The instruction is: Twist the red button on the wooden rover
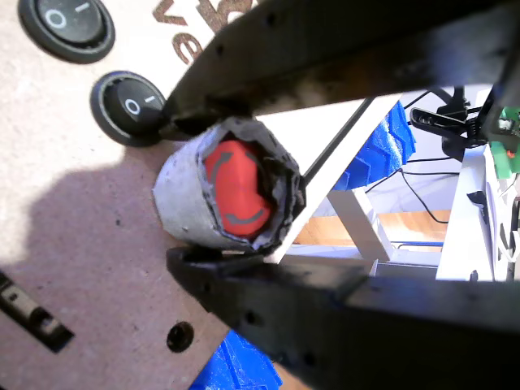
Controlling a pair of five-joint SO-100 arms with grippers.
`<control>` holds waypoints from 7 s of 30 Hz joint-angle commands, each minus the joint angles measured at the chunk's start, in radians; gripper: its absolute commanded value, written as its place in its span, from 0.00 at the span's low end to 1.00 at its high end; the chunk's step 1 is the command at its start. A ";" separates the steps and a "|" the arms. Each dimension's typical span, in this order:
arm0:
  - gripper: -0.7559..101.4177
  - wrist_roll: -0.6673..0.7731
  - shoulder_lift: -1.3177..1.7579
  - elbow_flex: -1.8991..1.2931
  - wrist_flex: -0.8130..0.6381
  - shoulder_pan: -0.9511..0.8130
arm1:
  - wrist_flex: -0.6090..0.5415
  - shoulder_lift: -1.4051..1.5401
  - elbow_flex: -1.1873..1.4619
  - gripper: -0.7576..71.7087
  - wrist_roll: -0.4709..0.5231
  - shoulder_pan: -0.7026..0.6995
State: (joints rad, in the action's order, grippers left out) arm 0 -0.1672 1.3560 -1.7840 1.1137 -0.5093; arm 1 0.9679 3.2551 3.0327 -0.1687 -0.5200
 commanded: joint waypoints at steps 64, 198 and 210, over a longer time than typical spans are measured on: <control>0.01 -1.060 0.124 0.014 0.218 -0.370 | -0.006 0.000 -0.005 0.15 -0.009 0.008; 0.01 -0.041 2.028 0.321 0.736 0.920 | -0.008 0.008 -0.005 0.23 0.066 -0.063; 0.01 -0.041 2.028 0.321 0.738 0.920 | 0.397 0.172 -0.017 0.19 0.773 -0.827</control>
State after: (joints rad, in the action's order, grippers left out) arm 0 -0.2194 3.2858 -1.4650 1.8101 0.3942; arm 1 1.3300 3.4116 3.0311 0.5660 -1.2164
